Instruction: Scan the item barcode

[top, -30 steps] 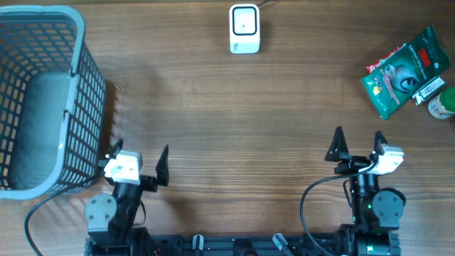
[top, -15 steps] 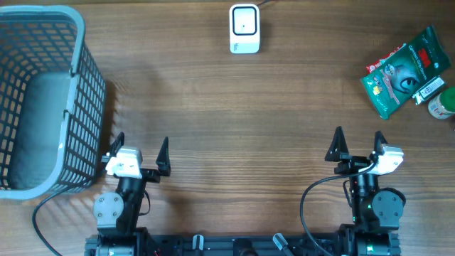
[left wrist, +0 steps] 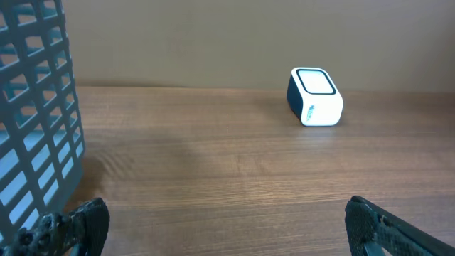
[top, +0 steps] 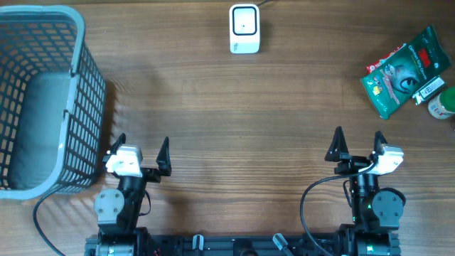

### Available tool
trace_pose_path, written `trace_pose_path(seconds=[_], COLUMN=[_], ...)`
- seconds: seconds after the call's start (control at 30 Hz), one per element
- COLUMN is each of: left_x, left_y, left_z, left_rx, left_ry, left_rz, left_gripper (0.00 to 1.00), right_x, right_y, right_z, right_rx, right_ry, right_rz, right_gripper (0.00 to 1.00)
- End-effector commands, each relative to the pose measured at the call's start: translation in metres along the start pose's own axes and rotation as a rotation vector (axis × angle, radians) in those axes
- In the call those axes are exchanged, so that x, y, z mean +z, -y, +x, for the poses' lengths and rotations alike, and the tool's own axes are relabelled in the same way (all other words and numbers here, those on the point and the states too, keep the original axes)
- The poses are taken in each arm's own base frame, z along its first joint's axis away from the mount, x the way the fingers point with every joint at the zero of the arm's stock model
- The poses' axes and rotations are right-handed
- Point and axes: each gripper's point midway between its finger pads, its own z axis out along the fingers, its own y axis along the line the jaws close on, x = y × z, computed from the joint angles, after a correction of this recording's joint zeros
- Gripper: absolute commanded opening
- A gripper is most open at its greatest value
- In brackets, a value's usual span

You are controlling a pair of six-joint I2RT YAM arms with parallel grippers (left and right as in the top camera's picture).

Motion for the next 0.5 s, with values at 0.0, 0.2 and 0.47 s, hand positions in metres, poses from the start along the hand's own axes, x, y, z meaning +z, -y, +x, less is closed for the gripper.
trace_pose_path(seconds=[0.0, 0.2, 0.47], left_x=[-0.0031, -0.0034, -0.0034], left_y=[0.0003, -0.0015, -0.0015], left_z=[-0.0088, -0.0101, -0.0098], left_rx=[-0.006, -0.005, -0.005], left_ry=[0.052, 0.058, 0.057], left_rz=[-0.002, -0.010, -0.010], left_gripper=[1.00, 1.00, 1.00], right_x=[-0.0007, -0.0007, -0.0007], right_y=[0.0033, 0.0033, 0.0033], right_z=[-0.0036, -0.0036, -0.0036], right_rx=[-0.015, -0.015, -0.015], right_ry=[0.019, 0.019, 0.019], right_rz=[0.019, 0.019, 0.019], right_gripper=[1.00, 1.00, 1.00])
